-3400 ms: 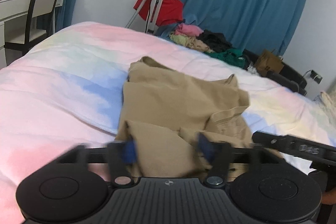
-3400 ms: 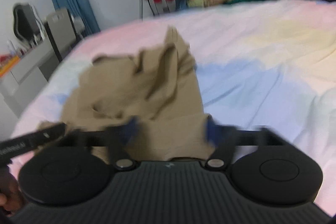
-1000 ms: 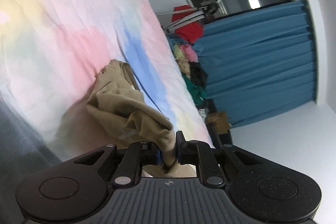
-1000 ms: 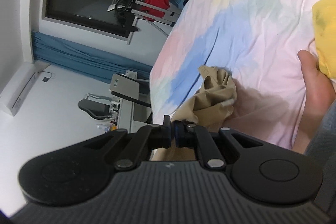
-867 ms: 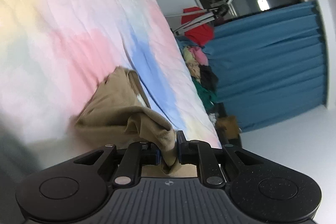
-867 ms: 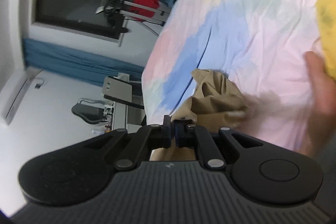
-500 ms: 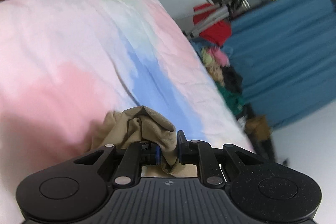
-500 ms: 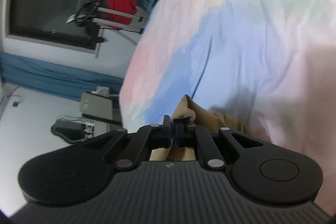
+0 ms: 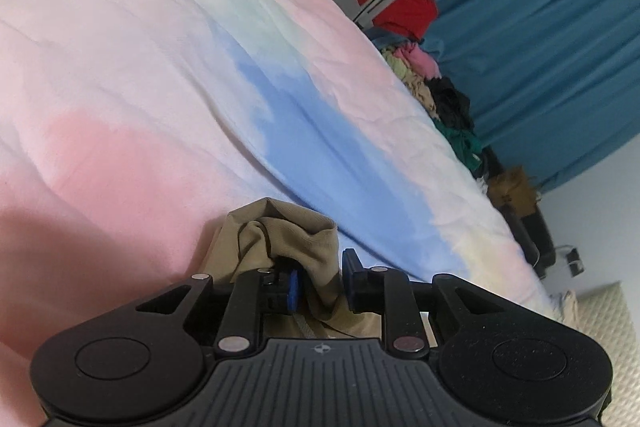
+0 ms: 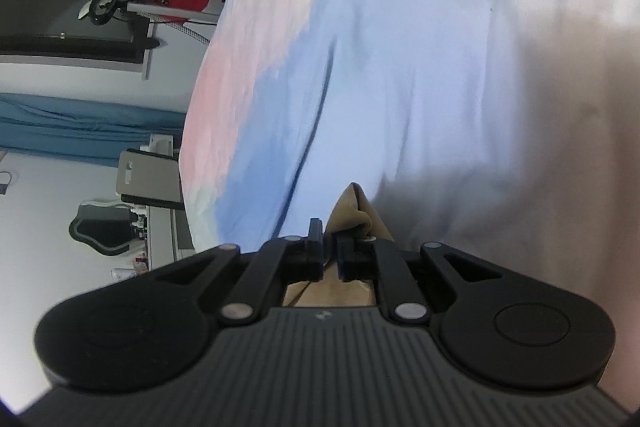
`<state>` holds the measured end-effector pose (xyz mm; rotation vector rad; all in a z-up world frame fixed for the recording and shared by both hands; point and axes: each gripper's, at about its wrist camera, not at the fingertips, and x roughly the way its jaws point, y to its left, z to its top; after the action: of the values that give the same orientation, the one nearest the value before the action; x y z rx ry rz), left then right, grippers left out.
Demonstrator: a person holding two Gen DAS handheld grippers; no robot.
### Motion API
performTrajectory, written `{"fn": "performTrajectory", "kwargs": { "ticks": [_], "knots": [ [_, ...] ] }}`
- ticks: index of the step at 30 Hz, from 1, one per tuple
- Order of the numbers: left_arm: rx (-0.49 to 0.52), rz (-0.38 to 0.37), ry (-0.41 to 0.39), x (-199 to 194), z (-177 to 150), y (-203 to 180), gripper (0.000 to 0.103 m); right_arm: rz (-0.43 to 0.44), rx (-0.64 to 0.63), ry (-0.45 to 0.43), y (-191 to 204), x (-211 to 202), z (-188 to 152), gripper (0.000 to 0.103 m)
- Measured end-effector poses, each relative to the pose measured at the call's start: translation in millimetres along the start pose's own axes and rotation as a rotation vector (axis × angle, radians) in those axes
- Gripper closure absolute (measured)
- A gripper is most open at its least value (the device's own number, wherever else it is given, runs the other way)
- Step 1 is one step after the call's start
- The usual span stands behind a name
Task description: Fold clothes
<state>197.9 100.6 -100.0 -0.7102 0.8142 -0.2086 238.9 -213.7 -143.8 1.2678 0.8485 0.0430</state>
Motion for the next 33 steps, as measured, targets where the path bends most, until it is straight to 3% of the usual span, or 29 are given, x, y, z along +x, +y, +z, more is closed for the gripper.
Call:
{"fn": "performTrajectory", "kwargs": {
  "ticks": [5, 7, 9, 11, 16, 18, 19, 21, 22, 26, 33],
  "knots": [
    [0.042, -0.031, 0.022, -3.2, -4.1, -10.2, 0.037, 0.030, 0.007, 0.007, 0.1, -6.0, -3.6, 0.092],
    [0.100, -0.023, 0.010, -8.2, -8.0, -20.3, 0.024, 0.041, -0.027, 0.006, 6.4, -10.0, -6.6, 0.084],
    [0.165, -0.004, -0.009, -16.4, -13.9, -31.8, 0.019, 0.079, -0.070, 0.002, 15.4, -14.1, -11.2, 0.032],
    [0.243, 0.037, -0.055, -26.9, -21.1, -45.0, 0.017, 0.134, -0.110, -0.013, 25.3, -22.4, -18.6, 0.016],
    [0.449, 0.120, -0.137, -50.4, -44.4, -68.7, 0.008, 0.158, -0.360, -0.046, 57.8, -38.7, -47.0, 0.017],
    [0.494, 0.138, -0.143, -53.2, -51.2, -72.0, 0.008, 0.124, -0.477, -0.050, 68.4, -37.5, -57.0, 0.039],
    [0.508, 0.152, -0.141, -52.8, -53.3, -72.7, 0.008, 0.098, -0.529, -0.047, 72.0, -34.1, -60.6, 0.041],
    [0.515, 0.164, -0.129, -50.4, -53.7, -71.1, 0.008, 0.041, -0.623, -0.039, 78.0, -24.4, -65.0, 0.061],
    [0.518, 0.171, -0.122, -49.1, -53.9, -70.3, 0.008, 0.008, -0.664, -0.037, 79.0, -18.5, -66.2, 0.064],
    [0.545, 0.205, -0.088, -36.0, -55.2, -64.8, 0.008, -0.107, -0.768, -0.053, 74.4, 0.8, -70.5, 0.068],
    [0.586, 0.252, -0.058, -17.5, -61.4, -58.9, 0.009, -0.175, -0.856, -0.074, 75.2, 15.8, -80.2, 0.068]
  ]
}}
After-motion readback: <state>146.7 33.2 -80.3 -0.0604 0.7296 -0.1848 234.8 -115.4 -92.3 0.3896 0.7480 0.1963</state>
